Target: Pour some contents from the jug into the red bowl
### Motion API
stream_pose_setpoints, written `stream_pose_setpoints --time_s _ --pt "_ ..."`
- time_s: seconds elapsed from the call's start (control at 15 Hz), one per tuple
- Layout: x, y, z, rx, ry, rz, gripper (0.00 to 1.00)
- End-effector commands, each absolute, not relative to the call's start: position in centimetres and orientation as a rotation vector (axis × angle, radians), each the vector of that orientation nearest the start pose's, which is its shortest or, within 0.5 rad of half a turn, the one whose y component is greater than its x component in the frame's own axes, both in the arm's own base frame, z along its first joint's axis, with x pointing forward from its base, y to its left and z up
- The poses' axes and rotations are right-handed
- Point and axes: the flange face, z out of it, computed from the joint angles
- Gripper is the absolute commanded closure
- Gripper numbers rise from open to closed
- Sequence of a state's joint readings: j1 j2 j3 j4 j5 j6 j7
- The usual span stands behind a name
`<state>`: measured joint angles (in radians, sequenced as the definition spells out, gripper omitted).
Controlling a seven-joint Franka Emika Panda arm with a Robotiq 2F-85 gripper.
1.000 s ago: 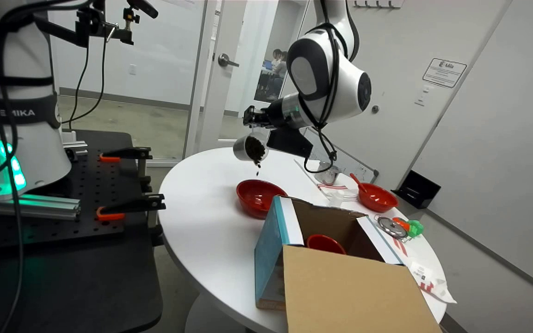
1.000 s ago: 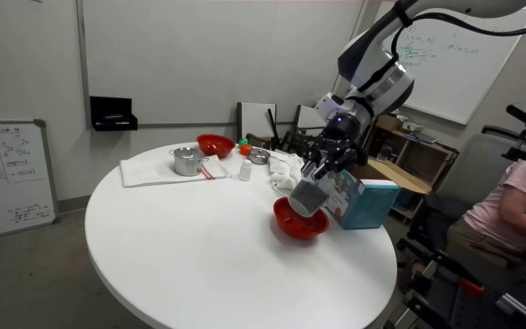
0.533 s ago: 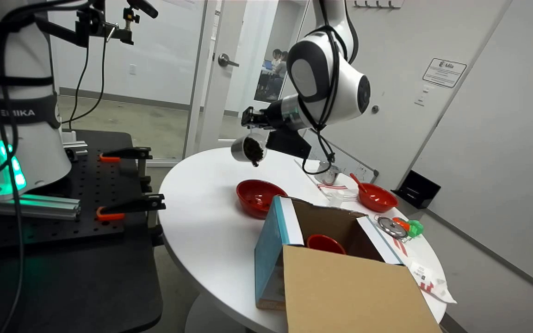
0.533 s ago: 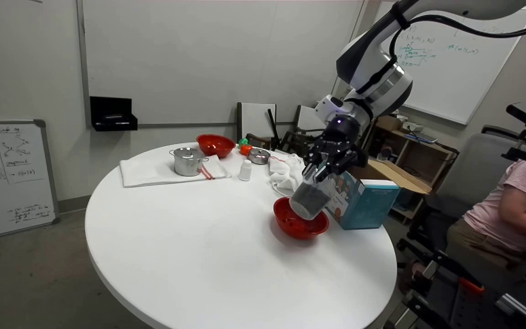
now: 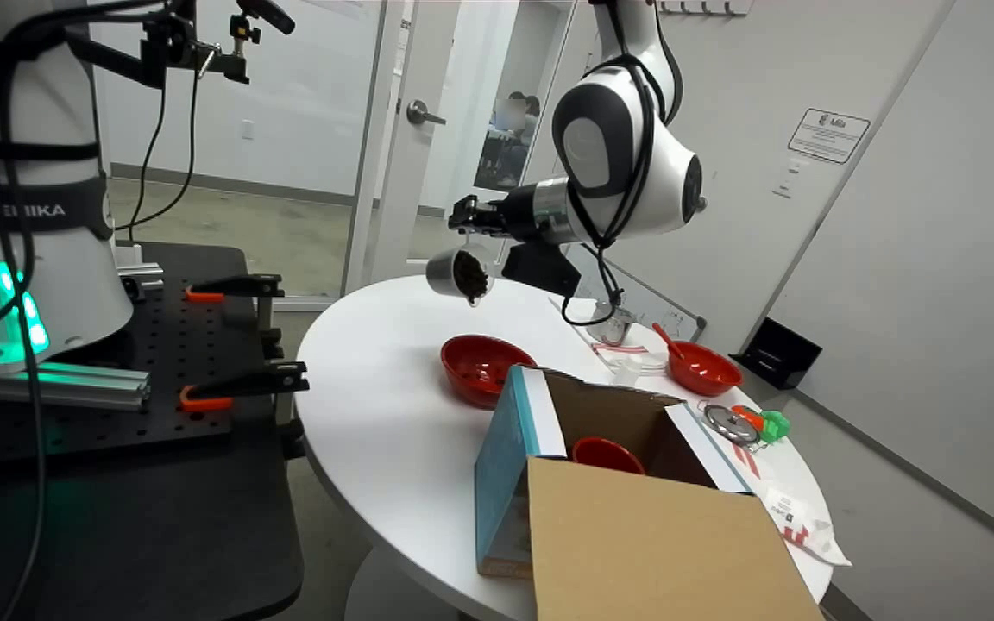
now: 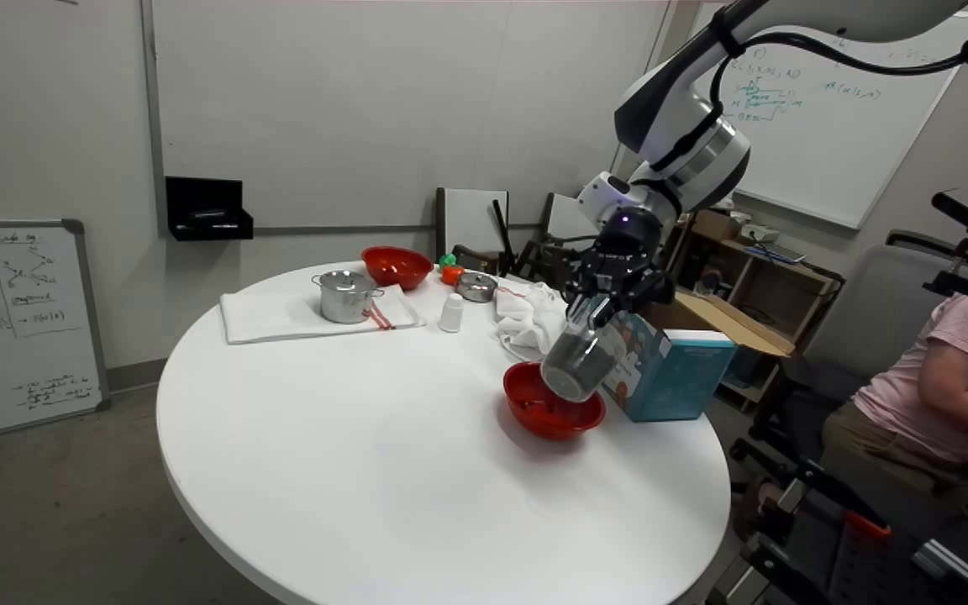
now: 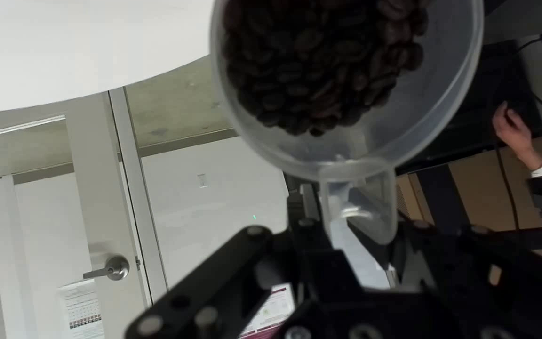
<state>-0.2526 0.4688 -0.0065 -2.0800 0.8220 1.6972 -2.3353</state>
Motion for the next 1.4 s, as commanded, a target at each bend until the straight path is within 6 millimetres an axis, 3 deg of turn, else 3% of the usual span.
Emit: stream_pose_setpoints --time_s 0.0,0.73,1.33 --pt "50.5 -6.4 19.3 -1.460 -1.499 -0.523 0.94" --pt "50.5 -6.6 19.9 -1.382 -1.488 -0.535 0.94" --pt "54.3 -6.9 21.0 -1.338 -1.488 -0.571 0.94"
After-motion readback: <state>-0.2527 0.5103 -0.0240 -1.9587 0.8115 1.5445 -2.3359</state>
